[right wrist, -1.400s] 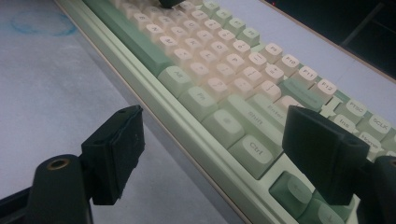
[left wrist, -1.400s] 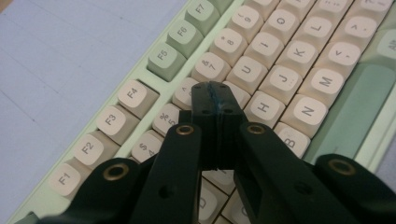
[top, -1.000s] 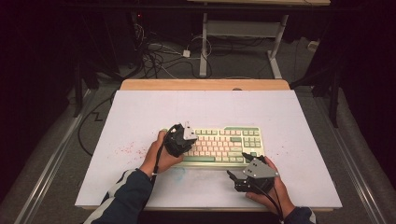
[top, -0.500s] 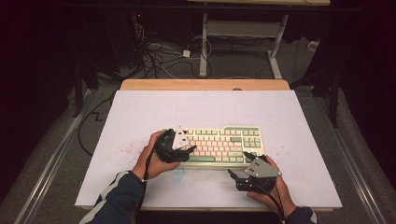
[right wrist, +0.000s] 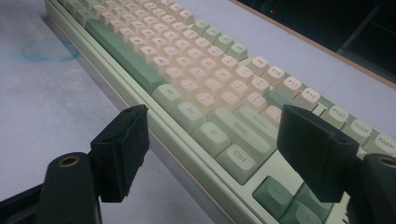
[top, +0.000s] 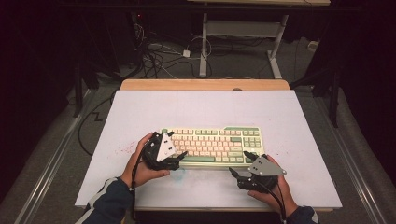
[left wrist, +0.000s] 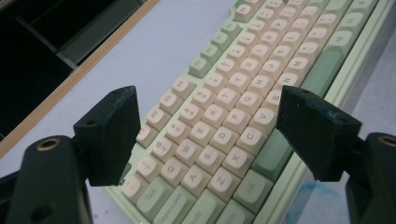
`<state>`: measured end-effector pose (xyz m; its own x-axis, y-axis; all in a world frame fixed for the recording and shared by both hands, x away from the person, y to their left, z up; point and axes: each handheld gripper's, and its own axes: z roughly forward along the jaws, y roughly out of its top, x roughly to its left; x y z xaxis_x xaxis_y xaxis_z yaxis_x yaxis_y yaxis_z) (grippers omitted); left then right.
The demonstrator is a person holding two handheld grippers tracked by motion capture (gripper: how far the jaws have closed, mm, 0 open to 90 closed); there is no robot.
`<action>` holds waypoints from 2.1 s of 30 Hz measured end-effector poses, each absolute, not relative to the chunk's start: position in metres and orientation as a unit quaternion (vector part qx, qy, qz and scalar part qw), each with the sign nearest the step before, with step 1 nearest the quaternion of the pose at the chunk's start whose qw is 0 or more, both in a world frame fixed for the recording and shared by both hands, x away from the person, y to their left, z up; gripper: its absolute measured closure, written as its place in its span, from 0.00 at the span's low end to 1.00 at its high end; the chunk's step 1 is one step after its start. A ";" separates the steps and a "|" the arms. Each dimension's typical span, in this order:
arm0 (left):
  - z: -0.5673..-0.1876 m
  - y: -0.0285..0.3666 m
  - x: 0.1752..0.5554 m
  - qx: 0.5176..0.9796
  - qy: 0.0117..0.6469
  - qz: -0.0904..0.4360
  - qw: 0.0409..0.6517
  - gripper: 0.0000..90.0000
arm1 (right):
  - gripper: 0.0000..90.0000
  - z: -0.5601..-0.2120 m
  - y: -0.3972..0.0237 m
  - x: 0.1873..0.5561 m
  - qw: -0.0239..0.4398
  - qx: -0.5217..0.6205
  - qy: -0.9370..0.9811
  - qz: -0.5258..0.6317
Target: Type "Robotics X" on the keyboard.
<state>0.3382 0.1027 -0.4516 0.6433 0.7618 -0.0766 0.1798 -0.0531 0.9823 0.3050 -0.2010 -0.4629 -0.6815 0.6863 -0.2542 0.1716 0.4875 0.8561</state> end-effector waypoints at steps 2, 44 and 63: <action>-0.456 0.109 0.335 0.681 0.345 0.247 0.597 0.23 | 0.31 -0.462 -0.202 0.306 0.292 0.263 0.809 0.436; -0.493 0.147 0.315 0.706 0.375 0.247 0.547 0.22 | 1.00 -0.444 -0.109 0.394 0.220 0.253 0.870 0.362; -0.498 0.144 0.314 0.724 0.367 0.241 0.531 0.22 | 1.00 -0.452 -0.106 0.404 0.220 0.272 0.875 0.336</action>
<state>0.3136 0.1435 -0.4981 0.6145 0.7879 -0.0404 0.2751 -0.1660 0.9470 0.4040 -0.1059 -0.4522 -0.7555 0.6234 -0.2014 0.3281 0.6261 0.7074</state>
